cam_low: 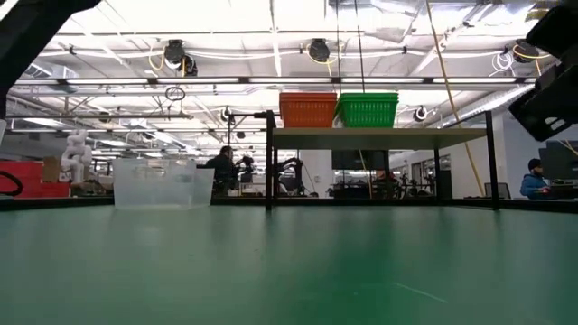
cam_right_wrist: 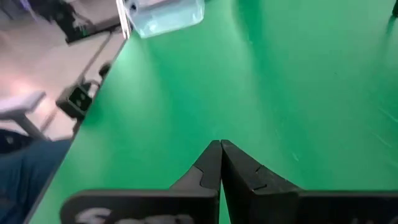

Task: Stack baskets on shelf by color
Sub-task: Put the middle right transparent bin on the shelf

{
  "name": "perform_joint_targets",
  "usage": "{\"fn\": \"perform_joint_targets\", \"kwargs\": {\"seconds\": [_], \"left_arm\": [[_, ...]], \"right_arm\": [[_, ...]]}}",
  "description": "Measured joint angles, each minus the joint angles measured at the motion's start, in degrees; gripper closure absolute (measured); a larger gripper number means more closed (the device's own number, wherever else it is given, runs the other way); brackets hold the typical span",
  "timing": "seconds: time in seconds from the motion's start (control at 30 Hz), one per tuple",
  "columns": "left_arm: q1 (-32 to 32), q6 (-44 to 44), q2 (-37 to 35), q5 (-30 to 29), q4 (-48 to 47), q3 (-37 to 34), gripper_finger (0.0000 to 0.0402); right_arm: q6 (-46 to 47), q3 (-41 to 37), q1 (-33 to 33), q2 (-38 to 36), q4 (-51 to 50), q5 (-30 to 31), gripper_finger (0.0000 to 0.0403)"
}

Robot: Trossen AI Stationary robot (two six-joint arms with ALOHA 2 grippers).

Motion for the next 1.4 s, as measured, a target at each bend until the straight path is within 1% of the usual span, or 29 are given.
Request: {"fn": "perform_joint_targets", "kwargs": {"seconds": [0.13, 0.2, 0.27, 0.4, 0.47, 0.53, 0.67, 0.73, 0.83, 1.03, 1.23, 1.4], "left_arm": [[0.25, 1.5, 1.97, 0.65, 4.07, 0.02, 0.0401], [0.44, 2.18, 2.49, 1.63, 4.59, 0.0, 0.0401], [0.59, 3.25, 3.81, 1.81, 7.96, 0.02, 0.0401], [1.19, 3.95, 5.88, 1.9, 10.52, 0.54, 0.0401], [1.67, 3.38, 6.44, 1.84, 9.45, 1.05, 0.0401], [1.94, 3.15, 8.1, 1.73, 10.46, 2.37, 0.0401], [2.73, 0.97, 10.73, 1.15, 7.02, 5.53, 0.0401], [3.08, -0.01, 11.92, -0.08, 3.66, 7.61, 0.0401], [3.37, -0.15, 14.08, -1.45, 1.33, 10.97, 0.0401], [3.62, 0.15, 17.26, -1.91, -2.14, 16.71, 0.0401], [4.4, -0.27, 17.43, -3.94, -5.8, 18.27, 0.0401], [5.02, -1.9, 17.45, -3.94, -8.63, 18.27, 0.0401]], "right_arm": [[-0.73, -2.55, -1.04, 0.01, 4.09, 0.01, 0.0403], [-0.95, -3.34, -1.53, 0.03, 5.53, -0.01, 0.0403], [-1.13, -3.7, -1.95, 0.01, 6.33, -0.01, 0.0403], [-2.46, -3.75, -3.03, 0.1, 7.36, 0.05, 0.0403], [-3.3, -3.77, -3.46, 0.26, 8.54, 0.01, 0.0403], [-4.3, -3.77, -3.91, 0.36, 9.77, -0.11, 0.0403], [-5.4, -3.77, -4.7, 0.54, 10.51, -0.28, 0.0403], [-5.55, -3.77, -5.03, 0.58, 10.57, -0.49, 0.0403], [-5.87, -3.77, -5.62, 0.58, 10.7, -1.71, 0.0403], [-6.17, -3.77, -6.13, 0.58, 10.53, -1.76, 0.0403], [-6.97, -3.75, -6.14, 0.61, 10.69, -1.75, 0.0403], [-7.02, -3.73, -6.15, 0.58, 10.71, -1.7, 0.0403]]}}
